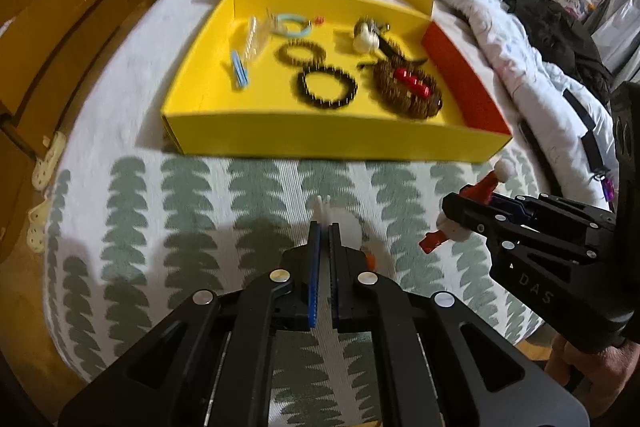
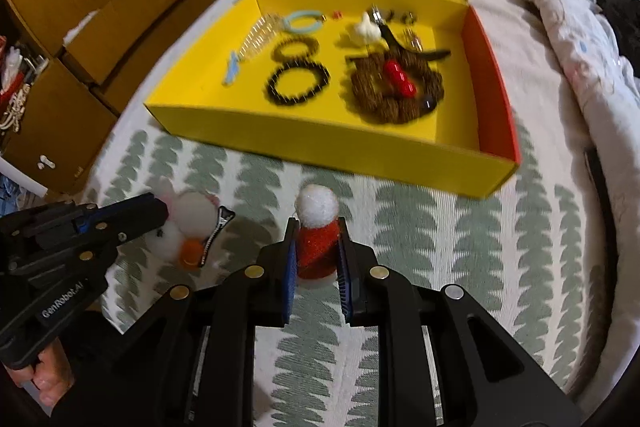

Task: Organize jewelry
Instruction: 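Lift the Santa figurine with the right tool while the left tool lifts the bunny clip out, then lower both held items onto the bed beside the box and open both tools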

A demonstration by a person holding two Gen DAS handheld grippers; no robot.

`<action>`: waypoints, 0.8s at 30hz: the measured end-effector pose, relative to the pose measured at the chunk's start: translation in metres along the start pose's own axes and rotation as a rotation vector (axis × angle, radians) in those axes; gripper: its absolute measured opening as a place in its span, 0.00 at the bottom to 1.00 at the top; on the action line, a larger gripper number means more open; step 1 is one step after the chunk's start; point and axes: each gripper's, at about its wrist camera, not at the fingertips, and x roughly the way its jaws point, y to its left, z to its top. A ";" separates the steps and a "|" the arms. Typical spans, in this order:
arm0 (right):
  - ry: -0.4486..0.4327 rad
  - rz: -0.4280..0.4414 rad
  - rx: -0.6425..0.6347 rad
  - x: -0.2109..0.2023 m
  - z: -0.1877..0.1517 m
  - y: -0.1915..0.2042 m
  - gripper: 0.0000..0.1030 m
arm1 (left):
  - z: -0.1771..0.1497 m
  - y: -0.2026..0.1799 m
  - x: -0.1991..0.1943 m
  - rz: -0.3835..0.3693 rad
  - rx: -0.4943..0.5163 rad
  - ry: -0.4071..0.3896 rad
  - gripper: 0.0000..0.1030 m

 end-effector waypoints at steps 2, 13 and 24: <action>0.020 -0.013 0.005 0.008 -0.003 -0.004 0.18 | -0.003 0.000 0.007 -0.002 -0.001 0.023 0.04; 0.045 -0.030 0.042 0.026 -0.004 -0.019 0.25 | -0.002 -0.001 0.032 0.013 0.004 0.083 0.07; -0.016 -0.016 0.070 0.001 0.006 -0.031 0.41 | 0.017 0.001 0.003 -0.027 -0.020 -0.002 0.38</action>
